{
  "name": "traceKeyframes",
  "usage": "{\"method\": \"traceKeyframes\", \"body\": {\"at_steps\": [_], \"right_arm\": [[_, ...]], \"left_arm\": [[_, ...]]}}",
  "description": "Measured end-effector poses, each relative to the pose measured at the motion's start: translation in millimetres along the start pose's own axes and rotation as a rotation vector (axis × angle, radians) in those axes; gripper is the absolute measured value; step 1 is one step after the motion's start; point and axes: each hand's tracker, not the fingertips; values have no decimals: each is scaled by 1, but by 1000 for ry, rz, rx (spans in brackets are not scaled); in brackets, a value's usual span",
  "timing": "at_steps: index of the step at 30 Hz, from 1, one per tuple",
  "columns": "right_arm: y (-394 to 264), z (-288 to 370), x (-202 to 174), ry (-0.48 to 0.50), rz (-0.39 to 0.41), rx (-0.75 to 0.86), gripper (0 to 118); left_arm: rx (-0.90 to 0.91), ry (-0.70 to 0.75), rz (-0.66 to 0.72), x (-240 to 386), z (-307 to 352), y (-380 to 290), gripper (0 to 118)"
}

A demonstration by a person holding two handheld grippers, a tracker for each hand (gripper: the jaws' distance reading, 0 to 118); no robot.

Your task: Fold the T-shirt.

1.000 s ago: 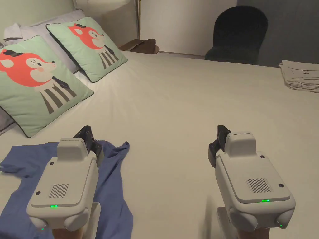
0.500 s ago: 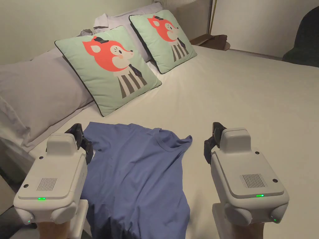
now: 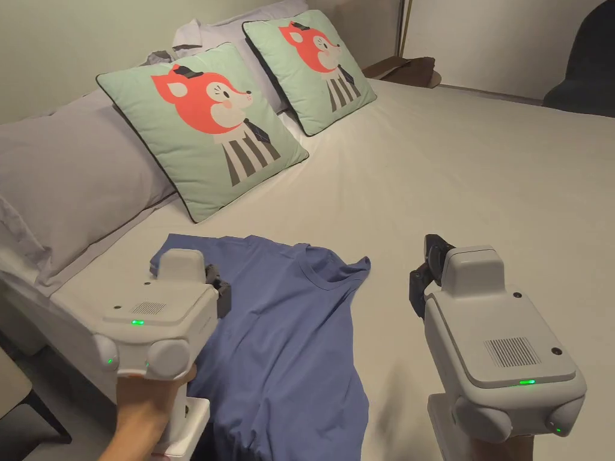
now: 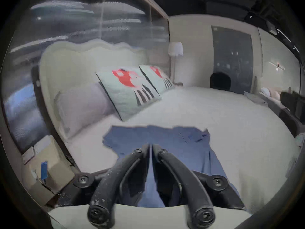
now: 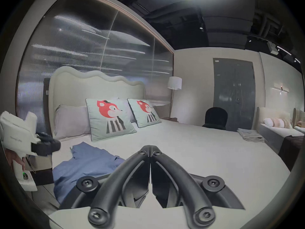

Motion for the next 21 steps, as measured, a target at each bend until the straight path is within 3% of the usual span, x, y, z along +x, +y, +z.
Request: {"method": "traceKeyframes", "body": {"at_steps": [1,2,4,5,6,11,13,14,15,17,18,20,21], "right_arm": [[-1,1,5,-8,-1,-2,0],[-2,1,9,-16,-1,-5,0],[-3,2,15,-34,3,-9,0],[-3,4,17,-41,4,-13,0],[-5,3,21,-47,4,-17,0],[-11,2,35,-75,6,-40,0],[-12,3,39,-83,7,-49,0],[-12,4,40,-87,8,-52,0],[-13,4,42,-88,9,-55,0],[-14,5,45,-93,10,-60,0],[-14,5,46,-96,9,-61,0],[-13,7,47,-98,3,-62,0],[-13,7,47,-100,2,-62,0]], "left_arm": [[-65,-26,-26,8,-10,1,28],[-90,-39,-30,15,-17,0,36],[-193,-48,-40,27,-41,-3,83],[-221,-53,-42,31,-51,-6,102],[-265,-56,-55,35,-59,-10,110],[-401,-42,-35,45,-101,-29,109],[-420,-33,-21,46,-108,-37,105],[-434,-38,-11,48,-102,-39,97],[-442,-40,-5,49,-101,-41,78],[-449,-35,-13,51,-97,-43,65],[-427,-33,-29,53,-88,-42,51],[-411,-46,-46,54,-80,-40,10],[-401,-26,-63,54,-77,-39,8]]}}
